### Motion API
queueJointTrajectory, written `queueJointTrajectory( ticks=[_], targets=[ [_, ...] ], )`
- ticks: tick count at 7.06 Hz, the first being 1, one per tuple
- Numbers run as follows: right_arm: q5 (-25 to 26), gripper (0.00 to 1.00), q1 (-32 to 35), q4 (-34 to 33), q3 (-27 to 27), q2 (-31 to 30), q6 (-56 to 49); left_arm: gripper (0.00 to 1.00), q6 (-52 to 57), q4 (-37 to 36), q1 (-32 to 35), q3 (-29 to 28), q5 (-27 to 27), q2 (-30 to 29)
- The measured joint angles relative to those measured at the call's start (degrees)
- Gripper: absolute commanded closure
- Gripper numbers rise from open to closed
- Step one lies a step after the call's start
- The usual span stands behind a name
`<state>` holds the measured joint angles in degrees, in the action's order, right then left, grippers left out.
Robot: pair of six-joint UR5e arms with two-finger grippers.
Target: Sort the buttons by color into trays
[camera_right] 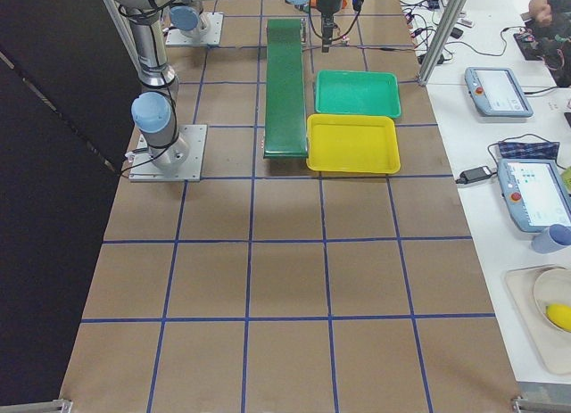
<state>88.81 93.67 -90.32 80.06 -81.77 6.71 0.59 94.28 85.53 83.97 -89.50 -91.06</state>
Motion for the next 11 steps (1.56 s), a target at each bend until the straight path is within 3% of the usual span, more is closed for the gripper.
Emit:
queueJointTrajectory(
  ticks=[5,8,11],
  targets=[
    [-0.1,0.00,-0.2,0.1,0.0,0.0,-0.4,0.00,6.9,-3.8,-2.9,4.4,-0.5,-2.4],
    [-0.1,0.00,-0.3,0.2,0.2,0.1,-0.5,0.00,18.6,-20.6,-16.0,9.8,-1.6,-12.9],
    [-0.1,0.00,-0.4,0.3,0.6,0.1,-0.6,0.00,24.5,-31.4,-21.1,11.1,-1.9,-23.6]
  ],
)
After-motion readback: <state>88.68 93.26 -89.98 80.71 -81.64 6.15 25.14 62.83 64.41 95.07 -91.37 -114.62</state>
